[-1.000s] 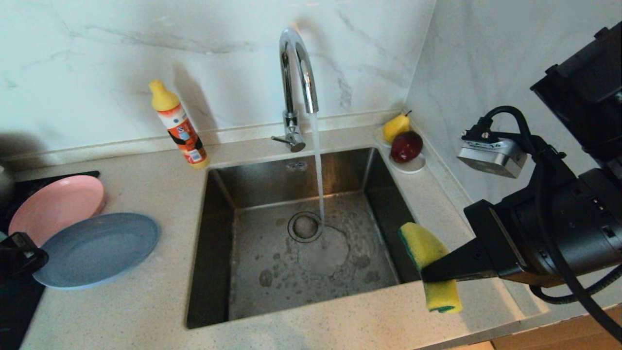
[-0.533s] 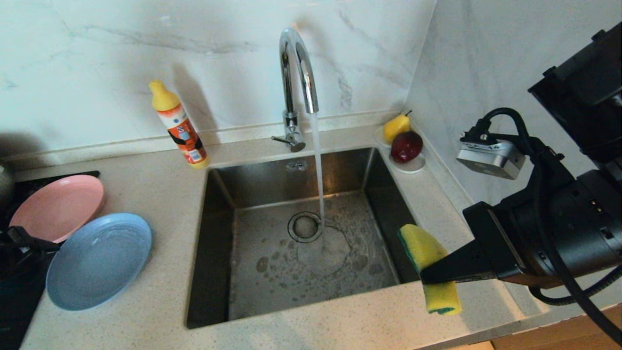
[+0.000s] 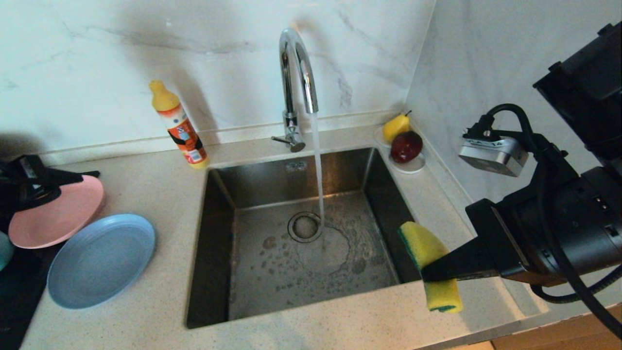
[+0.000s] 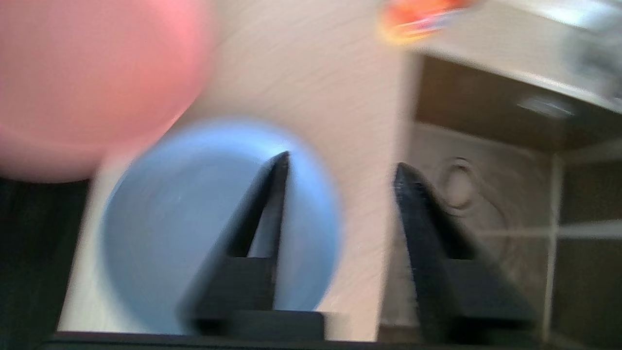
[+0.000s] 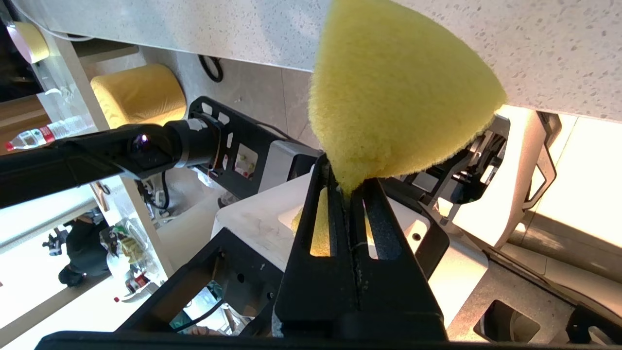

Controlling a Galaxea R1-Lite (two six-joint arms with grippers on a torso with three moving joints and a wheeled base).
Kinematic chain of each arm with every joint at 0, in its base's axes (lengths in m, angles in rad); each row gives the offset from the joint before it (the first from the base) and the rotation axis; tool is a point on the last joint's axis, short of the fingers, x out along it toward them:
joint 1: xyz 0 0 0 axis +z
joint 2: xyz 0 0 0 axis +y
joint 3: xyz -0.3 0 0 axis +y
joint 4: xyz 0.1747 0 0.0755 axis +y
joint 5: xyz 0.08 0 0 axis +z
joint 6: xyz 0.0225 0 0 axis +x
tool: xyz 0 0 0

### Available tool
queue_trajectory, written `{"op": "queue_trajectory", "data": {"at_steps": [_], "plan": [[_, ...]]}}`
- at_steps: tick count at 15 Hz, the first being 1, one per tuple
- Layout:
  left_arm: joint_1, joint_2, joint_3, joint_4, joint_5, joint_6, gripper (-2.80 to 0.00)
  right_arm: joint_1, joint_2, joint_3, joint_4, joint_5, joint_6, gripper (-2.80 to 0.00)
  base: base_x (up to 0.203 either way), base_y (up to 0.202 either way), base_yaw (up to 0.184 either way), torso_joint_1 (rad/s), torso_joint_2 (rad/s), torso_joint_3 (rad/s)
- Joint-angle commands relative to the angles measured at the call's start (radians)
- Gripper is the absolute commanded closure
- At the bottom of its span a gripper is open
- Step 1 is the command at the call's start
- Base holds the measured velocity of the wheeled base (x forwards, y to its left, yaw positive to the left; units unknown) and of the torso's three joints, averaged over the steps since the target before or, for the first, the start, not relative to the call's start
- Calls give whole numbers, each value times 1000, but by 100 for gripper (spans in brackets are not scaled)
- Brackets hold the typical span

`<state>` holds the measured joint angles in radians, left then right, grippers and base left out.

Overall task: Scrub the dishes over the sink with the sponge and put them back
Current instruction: Put down the sponge

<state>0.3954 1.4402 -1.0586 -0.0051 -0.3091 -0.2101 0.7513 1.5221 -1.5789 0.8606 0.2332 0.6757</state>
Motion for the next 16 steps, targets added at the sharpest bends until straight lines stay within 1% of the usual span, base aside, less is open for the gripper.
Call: {"op": "queue_trajectory", "data": {"at_steps": [1, 2, 3, 4, 5, 6, 7, 9, 10, 11, 13, 14, 15, 16], "plan": [[-144, 46, -70, -22, 8, 109, 0, -1, -2, 4, 5, 0, 4, 0, 0, 0, 0, 0, 0, 0], [-210, 62, -79, -61, 24, 171, 0, -1, -2, 5, 5, -3, 4, 0, 0, 0, 0, 0, 0, 0], [-275, 72, -79, -128, 36, 214, 0, -1, -7, 7, 5, -5, 5, 0, 0, 0, 0, 0, 0, 0], [-347, 70, -65, -225, 61, 240, 0, -1, -14, 8, 5, -5, 5, 0, 0, 0, 0, 0, 0, 0], [-394, 49, -28, -289, 90, 251, 0, -3, -16, 8, 5, -5, 5, 0, 0, 0, 0, 0, 0, 0], [-424, -1, 30, -333, 110, 258, 0, -3, -20, 11, 6, -6, 4, 0, 0, 0, 0, 0, 0, 0], [-448, -84, 104, -369, 123, 263, 0, -4, -20, 10, 6, -6, 4, 0, 0, 0, 0, 0, 0, 0], [-472, -267, 225, -405, 144, 283, 0, -13, -25, 13, 8, -6, 4, 0, 0, 0, 0, 0, 0, 0], [-478, -363, 275, -412, 176, 293, 0, -15, -25, 13, 8, -6, 4, 0, 0, 0, 0, 0, 0, 0], [-483, -451, 311, -407, 249, 299, 0, -16, -26, 13, 9, -6, 4, 0, 0, 0, 0, 0, 0, 0], [-488, -613, 375, -367, 419, 307, 0, -16, -27, 22, 5, -6, 4, 0, 0, 0, 0, 0, 0, 0], [-489, -700, 411, -339, 476, 309, 0, -16, -26, 24, 5, -6, 4, 0, 0, 0, 0, 0, 0, 0], [-488, -782, 443, -305, 518, 310, 0, -16, -25, 25, 5, -6, 4, 0, 0, 0, 0, 0, 0, 0], [-482, -868, 477, -242, 568, 310, 0, -16, -25, 25, 5, -6, 4, 0, 0, 0, 0, 0, 0, 0]]}}
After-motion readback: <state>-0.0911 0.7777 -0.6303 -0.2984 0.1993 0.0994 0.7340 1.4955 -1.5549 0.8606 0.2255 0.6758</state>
